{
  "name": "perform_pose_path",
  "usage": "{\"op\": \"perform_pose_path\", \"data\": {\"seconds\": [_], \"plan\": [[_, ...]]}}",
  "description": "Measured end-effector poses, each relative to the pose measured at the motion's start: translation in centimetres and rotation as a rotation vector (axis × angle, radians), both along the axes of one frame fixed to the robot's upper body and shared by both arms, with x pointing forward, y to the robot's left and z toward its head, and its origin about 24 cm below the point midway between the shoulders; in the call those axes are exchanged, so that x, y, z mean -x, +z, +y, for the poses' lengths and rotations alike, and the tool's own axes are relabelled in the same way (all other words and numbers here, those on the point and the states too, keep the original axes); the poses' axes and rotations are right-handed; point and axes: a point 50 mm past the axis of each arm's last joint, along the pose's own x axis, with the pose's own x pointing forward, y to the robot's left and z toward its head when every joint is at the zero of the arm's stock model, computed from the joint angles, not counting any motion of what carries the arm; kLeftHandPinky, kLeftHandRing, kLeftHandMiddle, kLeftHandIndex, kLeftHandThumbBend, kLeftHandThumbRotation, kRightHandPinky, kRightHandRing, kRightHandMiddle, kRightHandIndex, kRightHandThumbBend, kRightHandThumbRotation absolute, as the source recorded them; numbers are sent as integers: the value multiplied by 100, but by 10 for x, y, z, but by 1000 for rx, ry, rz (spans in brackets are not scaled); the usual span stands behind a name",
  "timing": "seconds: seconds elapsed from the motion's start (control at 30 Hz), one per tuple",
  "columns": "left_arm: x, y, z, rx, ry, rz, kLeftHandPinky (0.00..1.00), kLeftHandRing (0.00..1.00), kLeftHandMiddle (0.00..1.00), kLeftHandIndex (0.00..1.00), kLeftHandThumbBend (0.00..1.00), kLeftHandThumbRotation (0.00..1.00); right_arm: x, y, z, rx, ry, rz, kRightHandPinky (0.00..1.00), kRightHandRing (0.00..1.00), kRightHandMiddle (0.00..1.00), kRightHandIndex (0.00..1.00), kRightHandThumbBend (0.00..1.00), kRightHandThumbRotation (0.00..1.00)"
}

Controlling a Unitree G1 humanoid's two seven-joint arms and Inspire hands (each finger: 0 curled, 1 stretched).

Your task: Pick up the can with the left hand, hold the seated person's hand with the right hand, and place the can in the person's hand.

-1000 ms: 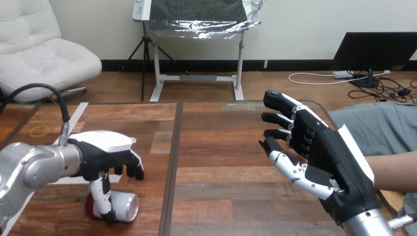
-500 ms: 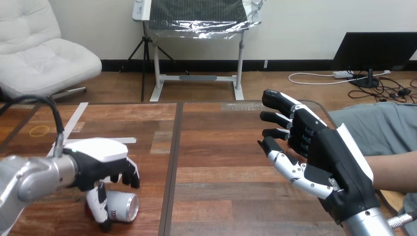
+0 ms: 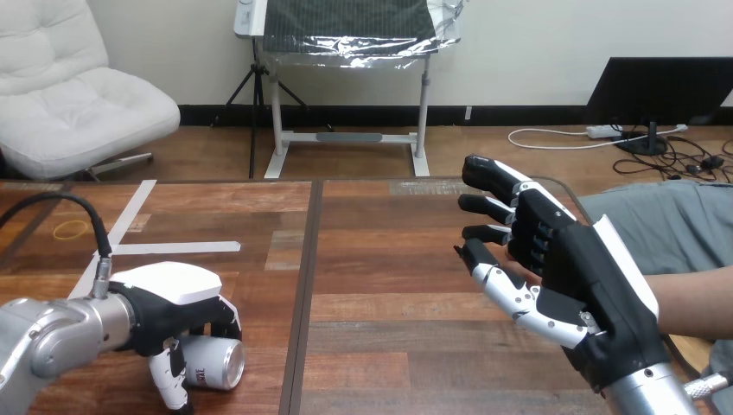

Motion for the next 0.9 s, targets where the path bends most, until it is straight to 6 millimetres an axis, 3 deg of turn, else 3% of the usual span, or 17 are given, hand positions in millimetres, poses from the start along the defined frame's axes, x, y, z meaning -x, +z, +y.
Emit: {"op": "perform_pose_path", "data": {"seconds": [0.4,0.9], "plan": [[5,-3,1,10,0,-19,66,72,76,74,81,8,-1,0,-3,6,-12,4,76,85,90,87,33,1],[11,-8,3,35,-7,-134,55,61,66,66,77,1,-2,2,-3,18,-7,0,76,85,89,86,33,2]]}}
